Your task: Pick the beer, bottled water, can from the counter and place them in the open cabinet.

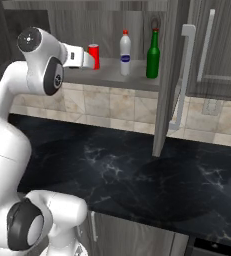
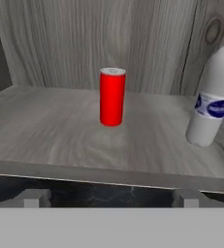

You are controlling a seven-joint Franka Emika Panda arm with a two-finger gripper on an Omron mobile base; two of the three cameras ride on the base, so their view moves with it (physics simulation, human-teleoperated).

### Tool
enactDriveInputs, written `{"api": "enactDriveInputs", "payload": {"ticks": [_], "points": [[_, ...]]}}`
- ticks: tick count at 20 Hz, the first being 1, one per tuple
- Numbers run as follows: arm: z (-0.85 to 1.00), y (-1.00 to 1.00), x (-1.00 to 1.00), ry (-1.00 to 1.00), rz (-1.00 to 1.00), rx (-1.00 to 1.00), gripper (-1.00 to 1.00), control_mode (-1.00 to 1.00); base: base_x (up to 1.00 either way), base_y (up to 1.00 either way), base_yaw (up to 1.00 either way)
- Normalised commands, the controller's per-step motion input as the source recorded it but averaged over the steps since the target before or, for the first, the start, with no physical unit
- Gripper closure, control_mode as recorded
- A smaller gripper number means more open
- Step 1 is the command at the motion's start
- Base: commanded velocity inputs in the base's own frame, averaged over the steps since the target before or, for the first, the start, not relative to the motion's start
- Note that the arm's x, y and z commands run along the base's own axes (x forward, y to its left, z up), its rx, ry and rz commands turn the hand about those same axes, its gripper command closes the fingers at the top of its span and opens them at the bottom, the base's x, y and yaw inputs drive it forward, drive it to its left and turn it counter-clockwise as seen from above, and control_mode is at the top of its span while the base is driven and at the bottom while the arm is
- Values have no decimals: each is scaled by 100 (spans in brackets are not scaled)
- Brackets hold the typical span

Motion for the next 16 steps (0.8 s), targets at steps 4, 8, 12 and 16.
{"api": "enactDriveInputs", "payload": {"ticks": [4,8,12,16], "points": [[29,0,-78,0,0,0,-100,-100,0,0,0],[26,0,-88,0,0,0,-100,-100,0,0,0],[19,0,-94,0,0,0,-100,-100,0,0,0],[11,0,-99,-1,0,0,-100,-100,0,0,0]]}}
